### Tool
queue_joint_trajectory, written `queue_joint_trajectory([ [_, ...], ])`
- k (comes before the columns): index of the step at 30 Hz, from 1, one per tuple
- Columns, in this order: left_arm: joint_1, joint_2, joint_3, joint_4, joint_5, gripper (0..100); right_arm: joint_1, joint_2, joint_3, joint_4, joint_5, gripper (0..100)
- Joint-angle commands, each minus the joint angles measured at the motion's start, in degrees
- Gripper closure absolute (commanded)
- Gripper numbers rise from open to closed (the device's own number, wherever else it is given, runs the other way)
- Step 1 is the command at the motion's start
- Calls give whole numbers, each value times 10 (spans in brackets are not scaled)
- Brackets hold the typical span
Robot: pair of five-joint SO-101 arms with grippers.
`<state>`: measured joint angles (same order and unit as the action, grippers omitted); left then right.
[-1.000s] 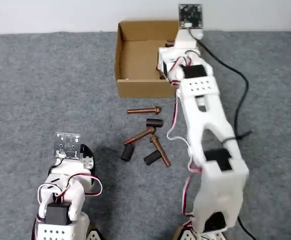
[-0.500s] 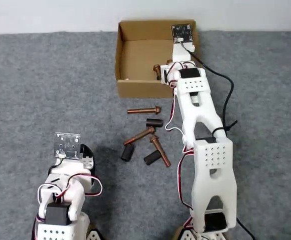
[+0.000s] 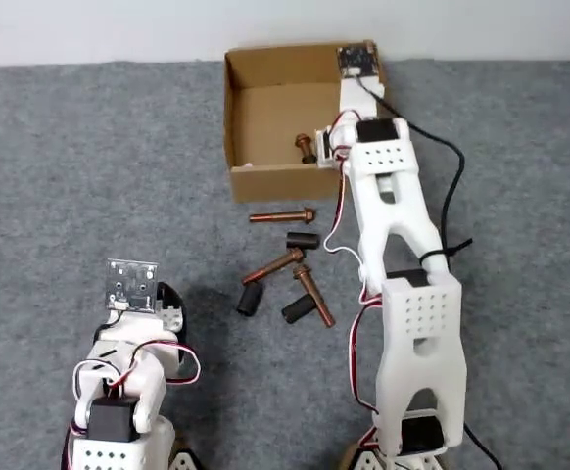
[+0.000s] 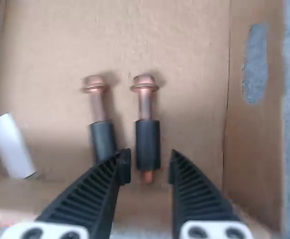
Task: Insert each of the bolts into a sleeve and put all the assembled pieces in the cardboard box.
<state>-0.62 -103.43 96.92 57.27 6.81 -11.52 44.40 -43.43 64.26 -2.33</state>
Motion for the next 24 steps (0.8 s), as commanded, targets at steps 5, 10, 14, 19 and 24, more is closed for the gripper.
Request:
queue_joint_trajectory([
  [5, -4, 2, -4, 11, -2, 994, -40, -126, -12, 132, 7, 991],
  [10, -4, 2, -4, 11, -2, 994, -80, -158, -12, 247, 13, 990],
  [14, -4, 2, -4, 12, -3, 994, -116, -160, -12, 351, 62, 990],
  [19, -5, 2, -4, 12, -4, 994, -149, -159, -8, 385, 67, 990],
  [24, -38, 2, -4, 10, -2, 994, -151, -123, -8, 385, 71, 986],
])
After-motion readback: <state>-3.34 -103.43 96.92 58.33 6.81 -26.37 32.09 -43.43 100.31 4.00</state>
